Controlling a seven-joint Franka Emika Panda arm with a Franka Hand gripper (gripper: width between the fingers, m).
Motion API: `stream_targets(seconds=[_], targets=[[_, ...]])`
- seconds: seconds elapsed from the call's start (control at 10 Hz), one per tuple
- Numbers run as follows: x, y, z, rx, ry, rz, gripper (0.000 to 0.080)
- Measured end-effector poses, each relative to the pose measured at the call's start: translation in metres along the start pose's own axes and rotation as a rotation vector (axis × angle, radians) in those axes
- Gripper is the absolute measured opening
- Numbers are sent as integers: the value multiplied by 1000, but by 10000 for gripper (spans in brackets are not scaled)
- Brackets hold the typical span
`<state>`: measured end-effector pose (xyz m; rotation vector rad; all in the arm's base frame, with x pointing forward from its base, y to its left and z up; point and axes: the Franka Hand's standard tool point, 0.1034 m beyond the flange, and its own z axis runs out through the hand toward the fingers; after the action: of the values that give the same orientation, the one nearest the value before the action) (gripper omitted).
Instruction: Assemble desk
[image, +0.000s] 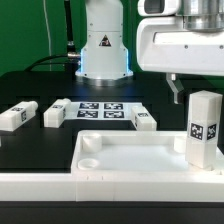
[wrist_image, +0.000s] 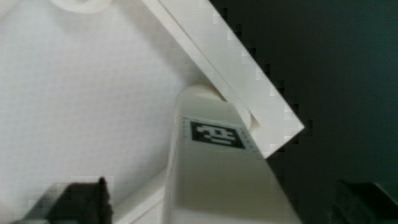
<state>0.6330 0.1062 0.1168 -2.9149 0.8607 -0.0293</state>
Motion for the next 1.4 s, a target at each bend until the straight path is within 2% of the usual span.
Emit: stream_targets(seconds=[0.7,1.0,1.3,1.4], targets=[[4,0,0,-11,6,-589,649],[5,-3,0,-35,26,-877,649],[7,1,1,-39,21,-1064,649],[7,1,1,-39,21,-1097,602]])
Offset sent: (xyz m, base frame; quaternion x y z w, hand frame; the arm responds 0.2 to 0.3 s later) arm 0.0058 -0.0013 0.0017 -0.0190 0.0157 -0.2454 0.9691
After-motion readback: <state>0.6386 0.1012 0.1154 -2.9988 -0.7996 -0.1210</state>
